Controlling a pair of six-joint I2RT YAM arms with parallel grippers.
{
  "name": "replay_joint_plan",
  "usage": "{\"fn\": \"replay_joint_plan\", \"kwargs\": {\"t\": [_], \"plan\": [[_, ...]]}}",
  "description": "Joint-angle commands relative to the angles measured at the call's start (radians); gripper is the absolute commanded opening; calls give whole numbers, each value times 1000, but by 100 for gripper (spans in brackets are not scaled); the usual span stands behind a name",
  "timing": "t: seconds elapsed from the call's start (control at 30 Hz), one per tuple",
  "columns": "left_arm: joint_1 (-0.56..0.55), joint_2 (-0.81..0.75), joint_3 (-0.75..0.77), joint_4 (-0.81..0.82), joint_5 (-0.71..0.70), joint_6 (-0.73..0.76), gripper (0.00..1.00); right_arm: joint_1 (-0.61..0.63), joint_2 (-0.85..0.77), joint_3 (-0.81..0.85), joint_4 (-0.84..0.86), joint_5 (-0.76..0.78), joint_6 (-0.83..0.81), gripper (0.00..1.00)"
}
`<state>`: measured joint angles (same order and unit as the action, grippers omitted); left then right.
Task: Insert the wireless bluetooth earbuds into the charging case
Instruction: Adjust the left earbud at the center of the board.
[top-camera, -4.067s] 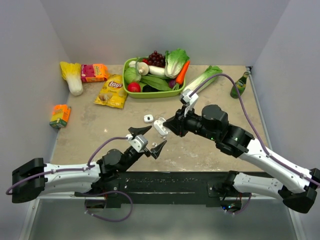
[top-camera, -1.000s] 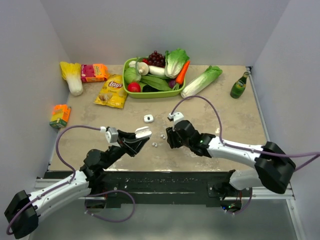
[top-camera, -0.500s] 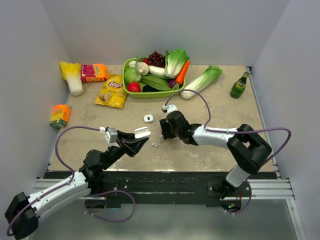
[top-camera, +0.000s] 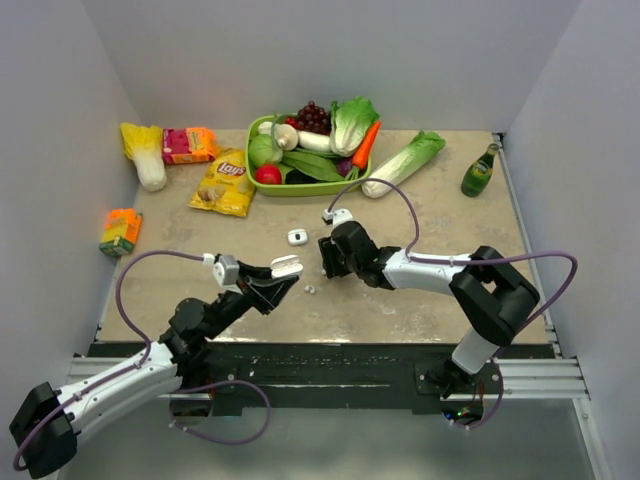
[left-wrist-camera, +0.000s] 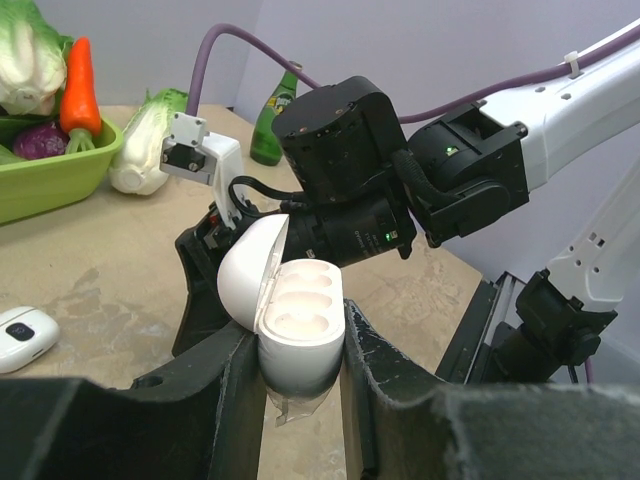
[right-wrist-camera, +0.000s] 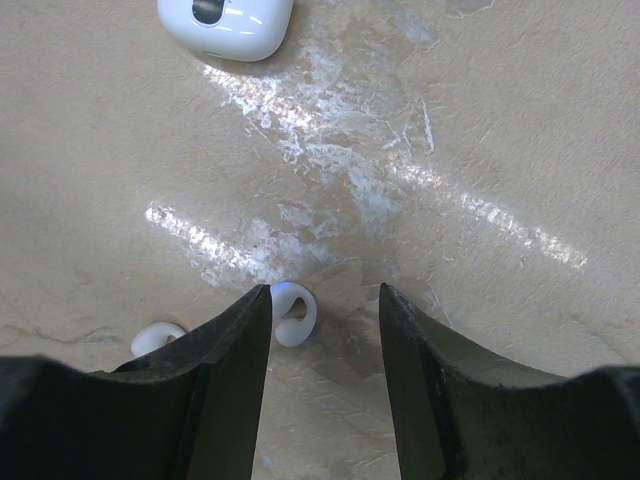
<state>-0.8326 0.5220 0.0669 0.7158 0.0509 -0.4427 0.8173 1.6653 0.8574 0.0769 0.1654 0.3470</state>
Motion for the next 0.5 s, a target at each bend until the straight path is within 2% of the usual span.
{"fn": "replay_joint_plan", "kwargs": {"t": [0.0, 0.47], "plan": [[-3, 4, 11, 28, 1, 13, 0, -4, 8, 11, 31, 28, -16, 49], [-3, 16, 11, 31, 3, 10, 0, -4, 16, -9, 15, 31, -20, 44]]}}
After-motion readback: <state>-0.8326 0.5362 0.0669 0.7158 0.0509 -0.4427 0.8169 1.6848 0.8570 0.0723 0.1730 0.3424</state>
